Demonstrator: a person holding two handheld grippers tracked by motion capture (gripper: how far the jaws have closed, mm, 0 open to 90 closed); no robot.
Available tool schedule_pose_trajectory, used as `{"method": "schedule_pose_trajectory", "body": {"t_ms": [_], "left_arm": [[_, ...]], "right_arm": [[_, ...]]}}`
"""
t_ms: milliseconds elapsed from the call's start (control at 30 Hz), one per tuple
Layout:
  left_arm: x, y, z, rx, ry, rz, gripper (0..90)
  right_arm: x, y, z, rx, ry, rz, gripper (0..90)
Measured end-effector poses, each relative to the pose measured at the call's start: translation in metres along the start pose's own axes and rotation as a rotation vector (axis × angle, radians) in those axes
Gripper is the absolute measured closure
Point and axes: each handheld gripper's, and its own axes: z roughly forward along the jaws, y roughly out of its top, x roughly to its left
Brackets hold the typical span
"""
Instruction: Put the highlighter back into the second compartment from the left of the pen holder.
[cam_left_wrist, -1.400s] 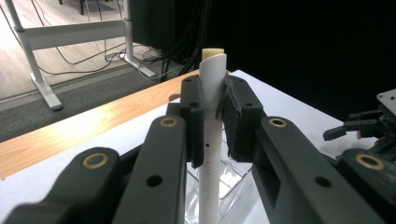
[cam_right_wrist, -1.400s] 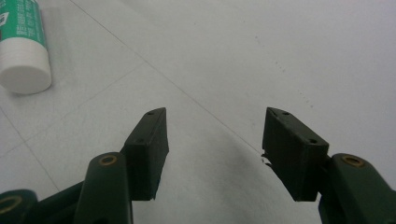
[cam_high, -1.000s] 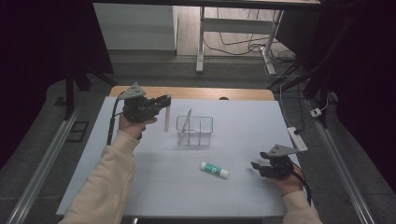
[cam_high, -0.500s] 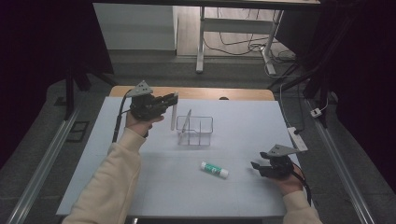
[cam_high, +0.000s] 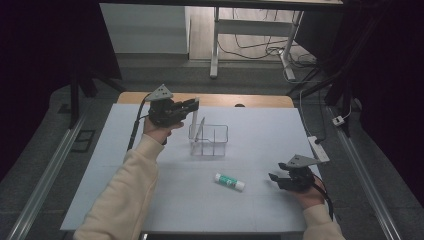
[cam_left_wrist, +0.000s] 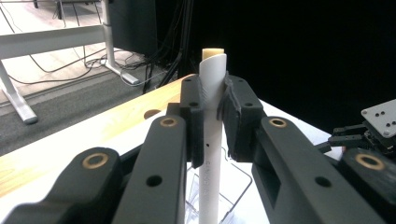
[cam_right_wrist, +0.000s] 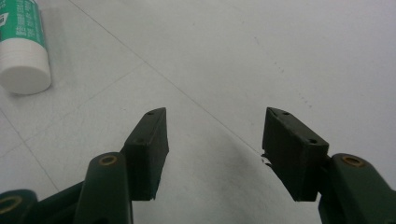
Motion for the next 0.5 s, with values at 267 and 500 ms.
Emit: {"method": "schedule_pose_trajectory", "body": {"t_ms": [267, 500], "left_arm": [[-0.004, 0.006, 0.009, 0.0, -0.006, 0.012, 78.6], [-0.009, 0.01, 0.019, 0.001, -0.019, 0.017, 78.6]], "right_arm": [[0.0, 0.0, 0.0, 0.0, 0.0, 0.0, 40.3], [0.0, 0.0, 0.0, 0.004, 0.001, -0.004, 40.3]]}}
